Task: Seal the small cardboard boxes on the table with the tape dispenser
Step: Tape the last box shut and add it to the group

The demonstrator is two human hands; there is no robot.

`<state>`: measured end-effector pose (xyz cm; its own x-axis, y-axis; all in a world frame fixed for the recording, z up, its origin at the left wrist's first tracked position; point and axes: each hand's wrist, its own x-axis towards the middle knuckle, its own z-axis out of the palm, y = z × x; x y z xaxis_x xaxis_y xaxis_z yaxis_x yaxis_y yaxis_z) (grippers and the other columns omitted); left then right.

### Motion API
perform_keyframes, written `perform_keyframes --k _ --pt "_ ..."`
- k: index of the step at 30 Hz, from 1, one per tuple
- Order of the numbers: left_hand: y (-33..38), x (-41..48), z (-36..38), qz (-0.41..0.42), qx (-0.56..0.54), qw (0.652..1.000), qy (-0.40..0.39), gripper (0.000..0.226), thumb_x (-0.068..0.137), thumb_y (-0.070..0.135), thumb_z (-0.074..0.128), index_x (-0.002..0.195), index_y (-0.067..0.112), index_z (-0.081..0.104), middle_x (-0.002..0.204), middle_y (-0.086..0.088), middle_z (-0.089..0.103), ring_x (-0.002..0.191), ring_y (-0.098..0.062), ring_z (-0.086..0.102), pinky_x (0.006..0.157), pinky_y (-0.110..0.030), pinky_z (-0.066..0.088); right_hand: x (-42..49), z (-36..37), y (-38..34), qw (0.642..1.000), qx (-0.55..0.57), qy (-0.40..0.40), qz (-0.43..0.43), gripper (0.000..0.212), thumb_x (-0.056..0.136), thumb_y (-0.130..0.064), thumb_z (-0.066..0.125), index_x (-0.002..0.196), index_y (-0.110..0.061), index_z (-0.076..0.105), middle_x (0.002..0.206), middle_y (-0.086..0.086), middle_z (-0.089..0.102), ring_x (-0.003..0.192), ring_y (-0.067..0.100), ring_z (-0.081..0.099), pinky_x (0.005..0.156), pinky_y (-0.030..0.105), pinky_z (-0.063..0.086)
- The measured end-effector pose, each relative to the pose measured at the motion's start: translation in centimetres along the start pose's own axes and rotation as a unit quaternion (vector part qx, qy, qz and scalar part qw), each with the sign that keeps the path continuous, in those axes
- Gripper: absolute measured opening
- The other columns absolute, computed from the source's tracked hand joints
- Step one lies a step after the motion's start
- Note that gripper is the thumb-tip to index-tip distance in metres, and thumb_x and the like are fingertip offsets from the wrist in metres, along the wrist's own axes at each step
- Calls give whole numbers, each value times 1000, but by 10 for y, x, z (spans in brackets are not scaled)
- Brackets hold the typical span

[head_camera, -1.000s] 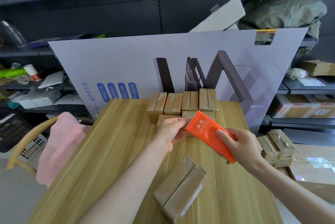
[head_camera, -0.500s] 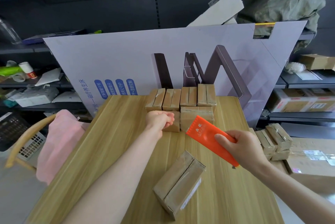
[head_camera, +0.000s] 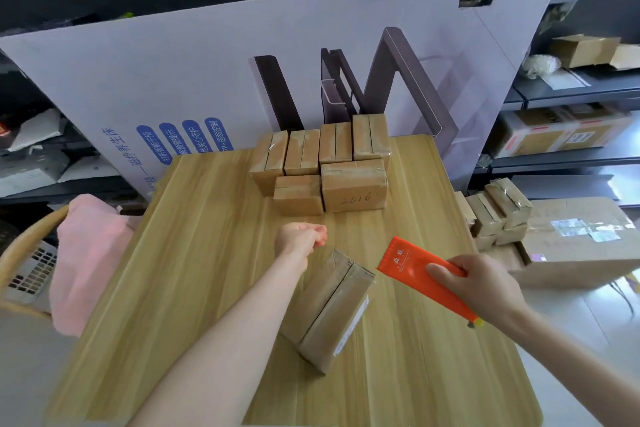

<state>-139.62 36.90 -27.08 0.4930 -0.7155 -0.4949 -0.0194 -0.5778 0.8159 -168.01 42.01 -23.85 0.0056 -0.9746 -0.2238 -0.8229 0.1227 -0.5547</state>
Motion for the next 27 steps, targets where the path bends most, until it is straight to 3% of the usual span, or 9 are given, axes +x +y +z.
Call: perform_keyframes --k 3,5,10,16,20,24,27 --pt "-18 10 9 12 39 999 2 9 73 18 81 74 20 72 86 3 73 85 -16 64 83 -30 46 10 17 14 999 -31 -8 24 38 83 -57 59 69 -23 67 59 -6 64 52 9 62 49 29 52" --pt "-26 15 16 12 61 998 6 11 73 23 81 70 25 71 88 8 70 85 -13 60 79 -27 42 15 26 21 998 -45 -10 33 39 83 -59 57 69 -24 66 59 -9 63 52 6 60 46 24 46" --pt "-42 22 30 7 98 994 36 17 76 30 78 62 32 69 67 25 61 64 1 55 51 -19 36 27 45 29 996 -65 -25 56 40 83 -60 55 70 -24 65 62 -10 62 55 6 60 46 22 44" --pt "-61 27 36 49 160 983 77 11 81 35 71 70 36 72 75 23 68 68 2 60 58 -21 45 26 61 32 993 -76 -51 73 37 85 -58 55 70 -25 64 61 -8 62 47 9 61 42 20 42" --pt "-67 29 41 82 197 969 121 7 84 36 69 81 35 75 81 21 70 67 -2 59 55 -20 41 27 67 30 993 -76 -48 76 36 85 -57 55 67 -26 61 60 -8 62 40 8 60 33 16 34" --pt "-76 35 42 59 165 977 119 6 83 32 70 81 33 76 83 21 71 64 3 54 53 -17 36 30 73 33 992 -89 -39 76 35 84 -59 54 69 -28 62 60 -11 61 43 6 59 33 14 31" --pt "-83 39 47 41 119 986 111 7 82 31 71 77 33 74 77 25 67 77 -3 63 56 -17 37 31 82 37 993 -86 -38 78 36 84 -60 53 67 -28 61 58 -10 61 36 4 57 32 14 30"
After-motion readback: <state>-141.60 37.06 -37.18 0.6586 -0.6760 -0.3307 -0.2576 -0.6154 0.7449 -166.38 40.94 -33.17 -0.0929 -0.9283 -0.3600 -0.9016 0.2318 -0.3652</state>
